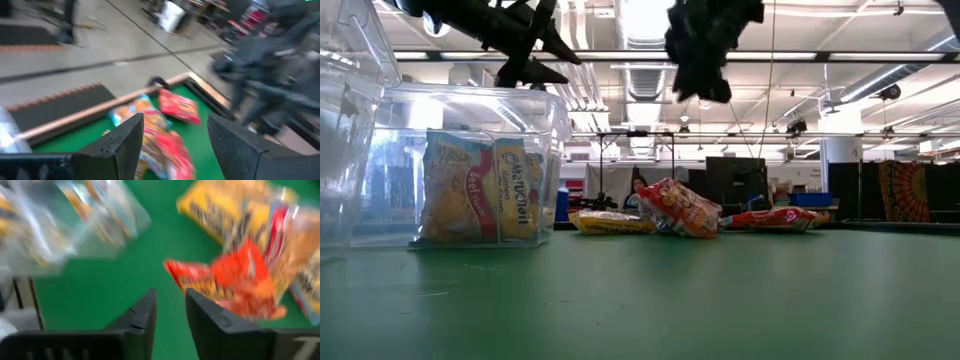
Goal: Sort Maruchan noodles
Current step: Put the bottom orange noodle pack into the top transparent bin
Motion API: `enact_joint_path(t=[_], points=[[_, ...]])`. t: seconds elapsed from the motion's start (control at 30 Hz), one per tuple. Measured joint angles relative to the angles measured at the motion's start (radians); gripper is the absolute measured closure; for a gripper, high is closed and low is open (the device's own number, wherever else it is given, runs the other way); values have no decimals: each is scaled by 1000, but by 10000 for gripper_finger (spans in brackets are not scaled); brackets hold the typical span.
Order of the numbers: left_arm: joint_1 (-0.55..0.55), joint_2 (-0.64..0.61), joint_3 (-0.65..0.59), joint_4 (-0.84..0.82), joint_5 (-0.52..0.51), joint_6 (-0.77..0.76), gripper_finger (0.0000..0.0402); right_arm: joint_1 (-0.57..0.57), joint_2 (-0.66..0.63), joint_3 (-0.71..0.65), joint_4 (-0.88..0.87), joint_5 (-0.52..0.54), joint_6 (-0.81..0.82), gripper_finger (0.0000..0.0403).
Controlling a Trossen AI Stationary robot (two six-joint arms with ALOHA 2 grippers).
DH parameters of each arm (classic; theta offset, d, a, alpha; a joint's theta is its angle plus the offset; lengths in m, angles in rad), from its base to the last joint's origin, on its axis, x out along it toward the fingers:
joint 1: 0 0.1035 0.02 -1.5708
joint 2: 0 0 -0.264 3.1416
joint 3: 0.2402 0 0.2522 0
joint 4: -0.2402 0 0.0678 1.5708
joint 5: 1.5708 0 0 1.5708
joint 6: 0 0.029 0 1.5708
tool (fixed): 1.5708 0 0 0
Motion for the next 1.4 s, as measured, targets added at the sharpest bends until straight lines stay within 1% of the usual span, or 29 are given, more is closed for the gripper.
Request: enact_joint_path(t=[0.07, 0.2, 0.33, 0.43, 0.53, 0.7, 0.93, 1.1, 1.17, 1.27, 1.4], points=[[0, 9, 0, -1, 55, -7, 198, -1, 36, 0, -45, 3, -29, 286], [2, 61, -1, -6, 114, -29, 198, -2, 106, -10, -122, 11, -115, 256], [2, 144, 0, -1, 197, -61, 198, -1, 158, -46, -177, 10, -180, 250], [2, 204, 4, 14, 212, -75, 198, -1, 168, -106, -160, 8, -203, 260], [2, 258, 5, 45, 242, -82, 198, -1, 168, -190, -95, 6, -209, 274], [2, 351, 5, 102, 341, -102, 198, -1, 167, -320, 75, 7, -188, 293], [2, 438, 5, 121, 371, -112, 198, -2, 167, -466, 346, 3, -101, 320], [2, 482, 5, 137, 417, -146, 198, -2, 166, -532, 476, 3, -80, 340], [2, 492, 6, 160, 420, -153, 198, -2, 166, -546, 511, 3, -76, 345], [2, 507, 6, 202, 419, -153, 198, -2, 166, -558, 560, 3, -67, 349], [2, 539, 6, 263, 391, -145, 198, -2, 166, -566, 617, 6, -61, 349]])
